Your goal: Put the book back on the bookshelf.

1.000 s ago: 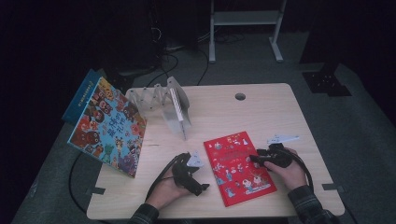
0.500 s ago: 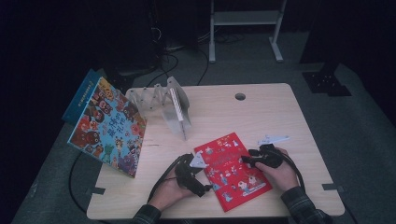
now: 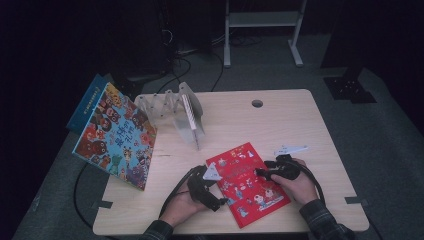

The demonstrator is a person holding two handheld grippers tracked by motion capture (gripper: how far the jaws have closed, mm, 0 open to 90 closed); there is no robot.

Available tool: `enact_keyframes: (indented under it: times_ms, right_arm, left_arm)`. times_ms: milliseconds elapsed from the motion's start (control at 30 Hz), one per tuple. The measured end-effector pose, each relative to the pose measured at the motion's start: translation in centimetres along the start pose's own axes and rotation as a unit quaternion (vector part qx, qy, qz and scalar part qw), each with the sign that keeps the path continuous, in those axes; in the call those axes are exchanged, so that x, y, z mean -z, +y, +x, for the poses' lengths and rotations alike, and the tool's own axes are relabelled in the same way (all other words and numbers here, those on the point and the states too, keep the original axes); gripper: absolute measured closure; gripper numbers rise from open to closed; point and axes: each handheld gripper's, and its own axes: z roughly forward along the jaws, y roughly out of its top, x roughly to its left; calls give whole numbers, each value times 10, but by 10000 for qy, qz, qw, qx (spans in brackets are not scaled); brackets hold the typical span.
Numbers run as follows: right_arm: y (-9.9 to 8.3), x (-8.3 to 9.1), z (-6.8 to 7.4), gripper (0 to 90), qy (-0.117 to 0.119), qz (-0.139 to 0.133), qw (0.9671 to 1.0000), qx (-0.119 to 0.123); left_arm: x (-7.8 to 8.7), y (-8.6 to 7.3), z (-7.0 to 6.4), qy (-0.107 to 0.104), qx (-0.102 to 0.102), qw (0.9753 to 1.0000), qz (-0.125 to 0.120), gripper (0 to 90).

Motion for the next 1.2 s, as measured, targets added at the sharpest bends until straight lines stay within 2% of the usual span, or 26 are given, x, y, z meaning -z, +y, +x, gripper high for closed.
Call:
enact_keyframes:
  times_ms: [100, 267, 433, 1000, 1200]
  right_arm:
    - [1, 0, 0, 442, -15, 40, 10000, -2]
    - [3, 1, -4, 503, 33, 69, 9998, -185]
    - [2, 4, -7, 568, 54, 60, 9997, -249]
    - [1, 7, -11, 579, 238, 18, 9991, -361]
    - [3, 14, -13, 596, 423, -229, 9978, -460]
  left_arm:
    - [0, 0, 0, 1, -1, 10000, 3, 0]
    - [0, 0, 0, -7, 4, 10000, 0, 0]
    - [0, 0, 1, -16, -8, 10000, -1, 0]
    - [0, 0, 1, -41, -7, 10000, 29, 0]
    - [1, 0, 1, -38, -13, 10000, 45, 0]
